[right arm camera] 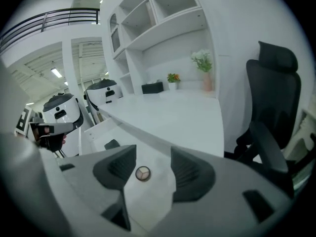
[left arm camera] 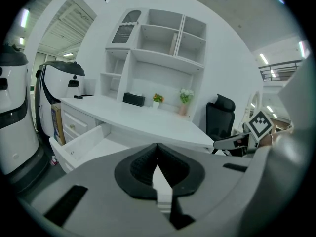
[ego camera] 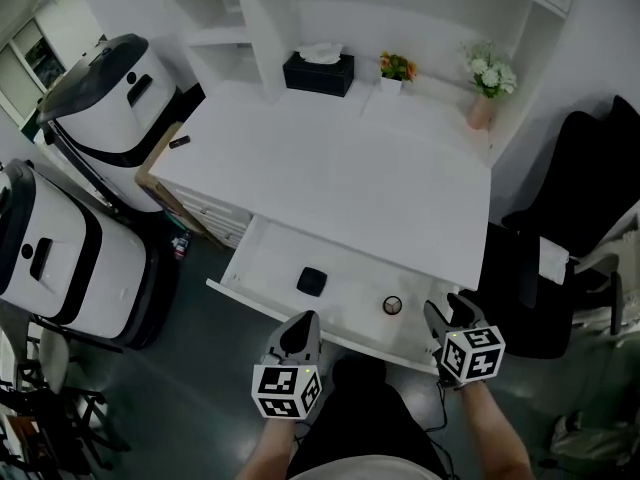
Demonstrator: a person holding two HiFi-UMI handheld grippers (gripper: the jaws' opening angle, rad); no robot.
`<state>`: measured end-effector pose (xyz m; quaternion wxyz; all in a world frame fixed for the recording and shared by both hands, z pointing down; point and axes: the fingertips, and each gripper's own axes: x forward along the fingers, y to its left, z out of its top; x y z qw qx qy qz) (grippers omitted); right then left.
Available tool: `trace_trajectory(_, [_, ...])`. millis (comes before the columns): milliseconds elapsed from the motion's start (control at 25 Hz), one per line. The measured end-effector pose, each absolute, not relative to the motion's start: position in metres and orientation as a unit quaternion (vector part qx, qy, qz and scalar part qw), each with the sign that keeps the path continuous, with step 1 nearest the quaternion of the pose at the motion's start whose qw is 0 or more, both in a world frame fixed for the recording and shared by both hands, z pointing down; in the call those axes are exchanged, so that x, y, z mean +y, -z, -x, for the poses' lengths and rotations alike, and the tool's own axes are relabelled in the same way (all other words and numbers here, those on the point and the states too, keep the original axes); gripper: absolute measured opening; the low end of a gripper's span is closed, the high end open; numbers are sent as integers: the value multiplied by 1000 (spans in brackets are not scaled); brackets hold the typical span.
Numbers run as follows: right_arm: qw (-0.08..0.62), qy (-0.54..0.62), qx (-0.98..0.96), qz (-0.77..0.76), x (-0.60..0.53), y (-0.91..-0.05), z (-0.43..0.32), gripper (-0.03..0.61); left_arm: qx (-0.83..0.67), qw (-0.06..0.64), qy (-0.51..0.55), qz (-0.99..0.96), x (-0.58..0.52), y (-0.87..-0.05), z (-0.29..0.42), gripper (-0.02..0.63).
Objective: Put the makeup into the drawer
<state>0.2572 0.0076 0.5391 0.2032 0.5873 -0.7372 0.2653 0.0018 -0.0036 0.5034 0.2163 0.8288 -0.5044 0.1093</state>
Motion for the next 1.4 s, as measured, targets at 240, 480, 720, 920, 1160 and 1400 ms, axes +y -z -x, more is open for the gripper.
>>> trace_trajectory(240, [169, -261, -717, -624, 31, -513, -291, 216, -503, 205, -103, -833, 2, -495, -10, 2])
trace_trajectory(480, [130, -250, -720, -634, 55, -481, -297, 216, -527, 188, -96, -823, 15, -480, -4, 2])
trace_trajectory(720, [107, -237, -759, -597, 77, -460, -265, 216, -563, 176, -96, -801, 46, -471, 15, 2])
trace_trajectory(920, [97, -223, -790, -563, 85, -445, -235, 216, -595, 165, -95, -781, 73, -462, 32, 2])
trace_trajectory(1160, [91, -215, -819, -525, 84, -435, -194, 216, -633, 157, -92, -753, 92, -451, 66, 2])
trace_trajectory(1400, [91, -204, -848, -481, 68, -427, -132, 216, -664, 149, -84, -728, 94, -446, 113, 2])
